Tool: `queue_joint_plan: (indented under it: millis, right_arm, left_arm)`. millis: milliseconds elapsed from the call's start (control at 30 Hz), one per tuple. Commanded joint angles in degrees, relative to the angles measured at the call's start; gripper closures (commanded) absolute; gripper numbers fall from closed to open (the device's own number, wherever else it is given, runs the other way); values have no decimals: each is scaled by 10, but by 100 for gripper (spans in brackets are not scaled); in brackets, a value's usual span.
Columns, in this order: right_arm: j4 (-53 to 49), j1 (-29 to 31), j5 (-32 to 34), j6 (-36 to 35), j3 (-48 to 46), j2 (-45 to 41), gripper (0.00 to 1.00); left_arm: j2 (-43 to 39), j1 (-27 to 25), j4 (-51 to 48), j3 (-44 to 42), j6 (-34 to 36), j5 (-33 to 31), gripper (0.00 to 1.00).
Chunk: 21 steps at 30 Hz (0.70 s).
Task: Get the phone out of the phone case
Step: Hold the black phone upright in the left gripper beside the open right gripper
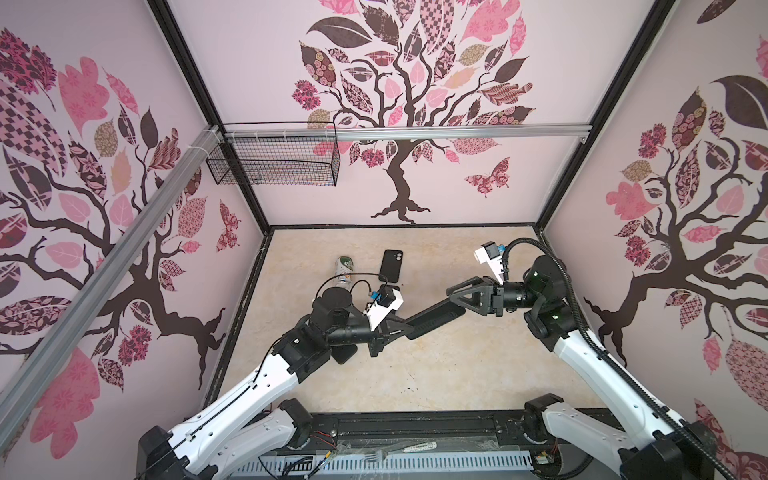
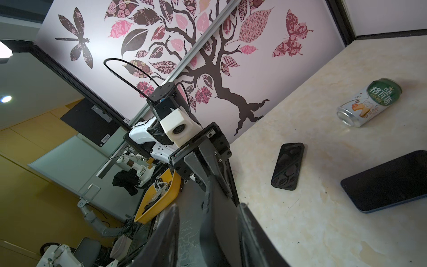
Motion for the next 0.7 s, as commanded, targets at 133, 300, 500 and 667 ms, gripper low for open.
queue_joint_plan:
  millis: [133,300,500,667]
  right_arm:
    - [-21,7,-14,-2,30,11,65]
    - [-31,9,-11,-4,29,12,67]
    - [-35,15,-10,-5,29,14,69]
    - [-39,22,-10,-3,30,19,75]
  left_arm:
    - [-5,-1,30,45,8,15,100]
    - [-7,0,31,54,6,20,100]
    - [-7,0,31,62,6,25,100]
    - [-7,-1,33,69,5,27,100]
